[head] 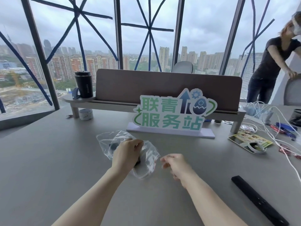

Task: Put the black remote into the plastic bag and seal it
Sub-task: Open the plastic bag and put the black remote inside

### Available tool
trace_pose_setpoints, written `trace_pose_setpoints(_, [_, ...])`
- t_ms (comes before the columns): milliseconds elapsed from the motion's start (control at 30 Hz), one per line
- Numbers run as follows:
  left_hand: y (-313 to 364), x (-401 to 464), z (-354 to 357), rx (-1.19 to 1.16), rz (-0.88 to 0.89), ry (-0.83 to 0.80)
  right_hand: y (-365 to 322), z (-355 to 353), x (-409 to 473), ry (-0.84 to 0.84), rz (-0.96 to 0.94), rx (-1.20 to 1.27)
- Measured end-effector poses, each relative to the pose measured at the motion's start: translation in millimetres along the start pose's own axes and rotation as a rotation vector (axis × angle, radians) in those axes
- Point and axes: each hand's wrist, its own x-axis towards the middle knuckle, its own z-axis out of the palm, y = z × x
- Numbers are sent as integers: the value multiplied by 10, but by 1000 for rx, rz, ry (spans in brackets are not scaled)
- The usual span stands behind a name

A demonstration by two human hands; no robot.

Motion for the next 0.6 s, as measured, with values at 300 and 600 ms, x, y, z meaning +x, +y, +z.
trace_pose_setpoints(300, [464,-89,413,-43,76,-77,707,-1622,-425,492,344,-958])
trace_pose_setpoints(600, [599,-194,472,-49,92,-69,652,-1675,-549,174,214,-485])
